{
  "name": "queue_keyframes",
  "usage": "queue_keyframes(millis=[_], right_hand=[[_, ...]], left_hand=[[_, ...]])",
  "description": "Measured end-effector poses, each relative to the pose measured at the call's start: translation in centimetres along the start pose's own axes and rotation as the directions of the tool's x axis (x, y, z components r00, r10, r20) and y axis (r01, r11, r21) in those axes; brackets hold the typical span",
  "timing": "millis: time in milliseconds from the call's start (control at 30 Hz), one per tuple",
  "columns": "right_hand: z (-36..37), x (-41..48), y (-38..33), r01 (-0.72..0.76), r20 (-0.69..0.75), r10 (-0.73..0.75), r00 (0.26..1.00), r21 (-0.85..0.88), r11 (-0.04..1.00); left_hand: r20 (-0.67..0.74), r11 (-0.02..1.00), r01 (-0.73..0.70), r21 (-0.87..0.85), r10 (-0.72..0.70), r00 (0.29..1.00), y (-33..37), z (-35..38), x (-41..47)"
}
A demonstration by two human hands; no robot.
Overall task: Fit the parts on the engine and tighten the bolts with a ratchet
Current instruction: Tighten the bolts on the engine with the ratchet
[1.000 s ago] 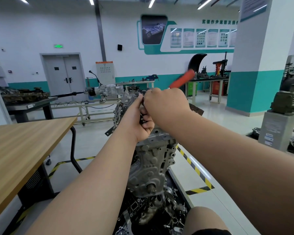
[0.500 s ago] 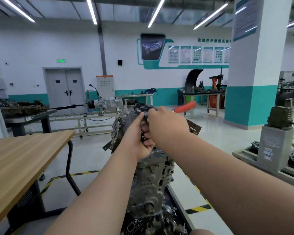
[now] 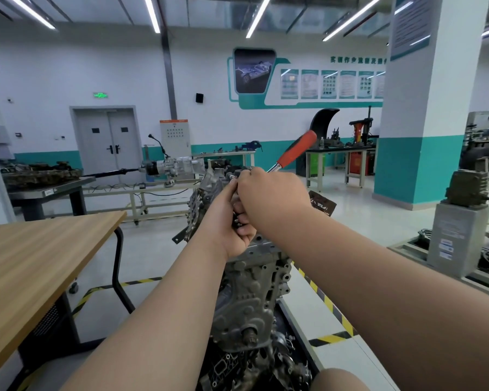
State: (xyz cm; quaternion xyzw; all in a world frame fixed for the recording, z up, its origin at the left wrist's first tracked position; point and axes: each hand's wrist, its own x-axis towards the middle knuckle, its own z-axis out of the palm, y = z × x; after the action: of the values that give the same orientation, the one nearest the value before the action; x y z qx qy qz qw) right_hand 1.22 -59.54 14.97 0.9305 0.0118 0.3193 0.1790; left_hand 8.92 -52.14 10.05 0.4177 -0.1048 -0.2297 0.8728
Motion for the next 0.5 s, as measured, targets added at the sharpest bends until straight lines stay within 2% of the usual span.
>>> queue_keyframes(millis=[167,233,300,367,400,433,467,500], right_hand=[[0.3,0.0,0.2,-0.067,0.015,0.066,0.998,0.099,0.993],[0.7,-0.3,0.2,-0.126,0.037,0.121,0.992,0.245,0.961],[1.5,-1.3,-0.2,-0.158,-0.017,0.189,0.982,0.475,0.866],[2.3,-2.9,-0.9,-0.184,-0.126,0.371,0.92,0.695,0.695],[2.5,-3.5,-1.2,-0.233,-0.073,0.469,0.88,0.795,0.56],[2.8,-3.8,-1.4,-0.318,0.086,0.522,0.848,0.871,0.374],[3.1,-3.7,-1.5,-0.413,0.284,0.494,0.822,0.895,0.172],[3.2,-3.3,-1.6,-0.483,0.427,0.421,0.801,0.875,0.031]], left_hand=[[0.044,0.999,0.021,-0.034,-0.019,0.999,0.0,-0.4,-0.2],[0.033,0.999,0.01,-0.032,-0.009,0.999,0.0,-0.2,0.0],[0.01,0.999,0.002,-0.034,-0.002,1.0,0.2,0.0,0.4],[-0.027,0.999,-0.001,-0.035,0.0,1.0,0.3,0.2,0.7],[-0.048,0.999,-0.007,-0.035,0.006,0.999,0.3,0.2,0.8],[-0.059,0.999,-0.011,-0.031,0.009,0.998,0.3,0.2,0.9],[-0.056,1.0,-0.012,-0.024,0.01,0.998,0.3,0.1,0.9],[-0.043,1.0,-0.011,-0.012,0.01,0.999,0.2,0.1,0.9]])
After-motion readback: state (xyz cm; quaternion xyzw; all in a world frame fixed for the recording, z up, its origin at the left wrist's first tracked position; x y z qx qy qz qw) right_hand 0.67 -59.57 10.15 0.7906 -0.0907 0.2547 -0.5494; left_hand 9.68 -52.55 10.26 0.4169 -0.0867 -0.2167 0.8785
